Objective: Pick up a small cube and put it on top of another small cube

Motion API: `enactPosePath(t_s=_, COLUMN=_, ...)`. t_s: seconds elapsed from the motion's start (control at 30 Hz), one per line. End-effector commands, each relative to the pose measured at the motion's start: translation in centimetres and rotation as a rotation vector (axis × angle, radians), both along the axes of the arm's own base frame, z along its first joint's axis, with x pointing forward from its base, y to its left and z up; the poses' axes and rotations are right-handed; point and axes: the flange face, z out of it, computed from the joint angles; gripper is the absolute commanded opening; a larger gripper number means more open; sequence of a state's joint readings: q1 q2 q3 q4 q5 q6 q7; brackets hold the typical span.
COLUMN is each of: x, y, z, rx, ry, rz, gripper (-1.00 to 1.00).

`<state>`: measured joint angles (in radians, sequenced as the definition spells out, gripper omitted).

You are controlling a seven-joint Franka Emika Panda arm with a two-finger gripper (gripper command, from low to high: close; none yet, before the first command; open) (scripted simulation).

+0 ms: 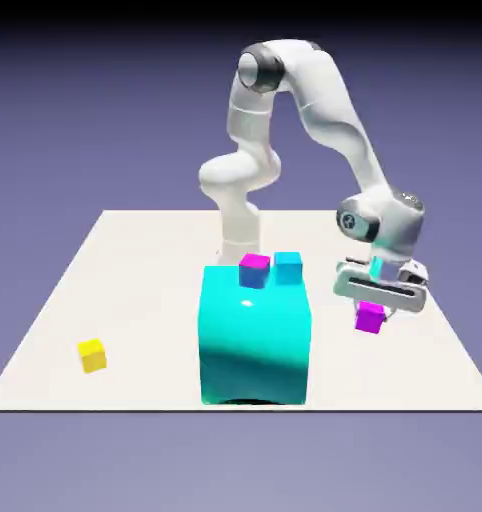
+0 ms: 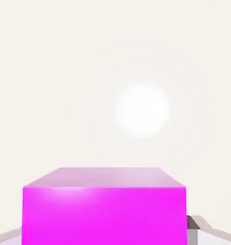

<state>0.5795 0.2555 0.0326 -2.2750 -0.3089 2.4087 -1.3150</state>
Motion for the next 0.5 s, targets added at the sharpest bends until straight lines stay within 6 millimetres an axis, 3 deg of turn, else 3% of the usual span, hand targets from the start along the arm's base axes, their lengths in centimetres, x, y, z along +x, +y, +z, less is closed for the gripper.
enactPosePath(t_s=0.0, x=1.6, y=-0.6, z=0.4, rx=-0.025, ry=-0.013, rz=0.005, gripper=-1.00)
enactPosePath(t_s=0.17, x=9.4, y=-5.1, z=2.6, rx=-0.170, ry=-0.084, rz=0.006, gripper=-1.00)
enactPosePath(t_s=0.3, x=15.3, y=-10.8, z=4.8, rx=-0.299, ry=-0.144, rz=-0.013, gripper=-1.00)
enactPosePath(t_s=0.37, x=16.8, y=-18.5, z=3.3, rx=-0.308, ry=-0.102, rz=-0.135, gripper=-1.00)
enactPosePath(t_s=0.47, x=17.2, y=-30.4, z=1.2, rx=-0.313, ry=-0.040, rz=-0.326, gripper=-1.00)
